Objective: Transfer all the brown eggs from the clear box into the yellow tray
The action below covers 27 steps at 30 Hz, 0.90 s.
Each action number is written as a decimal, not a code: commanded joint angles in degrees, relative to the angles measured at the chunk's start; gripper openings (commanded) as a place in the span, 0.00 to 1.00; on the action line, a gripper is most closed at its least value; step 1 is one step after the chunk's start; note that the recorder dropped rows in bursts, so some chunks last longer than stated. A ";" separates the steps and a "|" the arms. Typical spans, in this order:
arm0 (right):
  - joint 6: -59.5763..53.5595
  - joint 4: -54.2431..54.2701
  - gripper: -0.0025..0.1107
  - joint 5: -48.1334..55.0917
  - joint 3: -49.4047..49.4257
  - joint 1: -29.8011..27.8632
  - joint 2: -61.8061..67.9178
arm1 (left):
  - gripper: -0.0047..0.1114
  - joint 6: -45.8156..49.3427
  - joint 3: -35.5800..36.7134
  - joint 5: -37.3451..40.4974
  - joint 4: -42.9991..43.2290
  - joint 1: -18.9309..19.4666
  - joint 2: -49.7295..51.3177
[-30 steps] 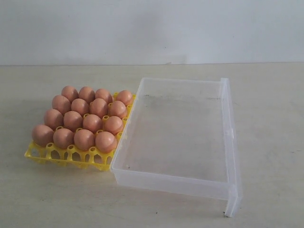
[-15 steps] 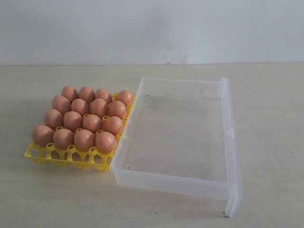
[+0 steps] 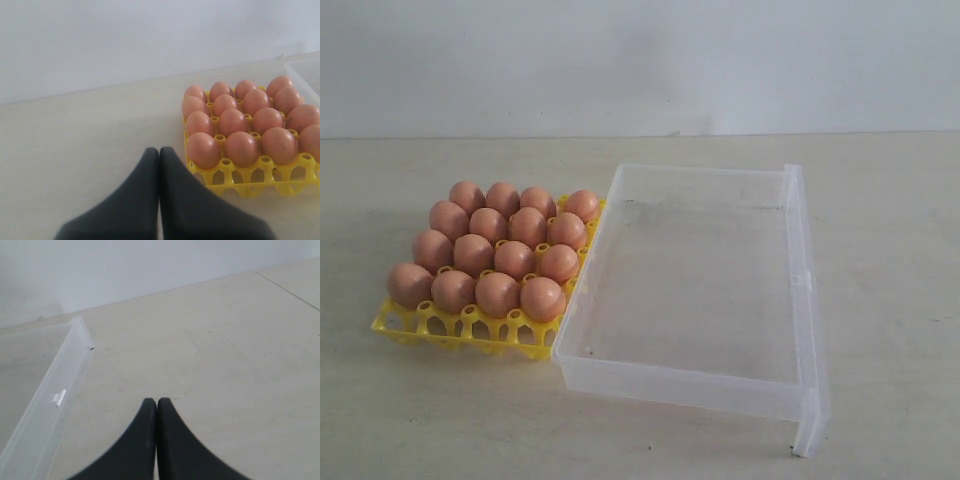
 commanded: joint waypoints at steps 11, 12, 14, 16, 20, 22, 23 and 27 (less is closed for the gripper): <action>-1.01 -2.58 0.02 -0.16 -0.05 -0.40 -0.25 | 0.00 -0.33 0.18 -0.63 -0.15 -0.20 -0.10; -1.01 -2.58 0.02 -0.16 -0.05 -0.40 -0.25 | 0.00 -0.33 0.18 -0.63 -0.15 -0.20 -0.10; -1.01 -2.58 0.02 -0.16 -0.05 -0.40 -0.25 | 0.00 -0.33 0.18 -0.63 -0.15 -0.20 -0.10; -1.01 -2.58 0.02 -0.16 -0.05 -0.40 -0.25 | 0.00 -0.33 0.18 -0.47 -0.15 -0.20 -0.10; -1.01 -2.58 0.02 -0.16 -0.05 -0.40 -0.25 | 0.00 -0.33 0.18 -0.47 -0.15 -0.20 -0.10; -1.01 -2.58 0.02 -0.16 -0.05 -0.40 -0.25 | 0.00 -0.33 0.18 -0.47 -0.15 -0.20 -0.10; -1.01 -2.58 0.02 -0.16 -0.05 -0.40 -0.25 | 0.00 -0.33 0.18 0.09 -0.15 -0.20 -0.10; -1.01 -2.58 0.02 -0.16 -0.05 -0.40 -0.25 | 0.00 -3.81 0.18 5.31 -0.56 -0.20 -0.10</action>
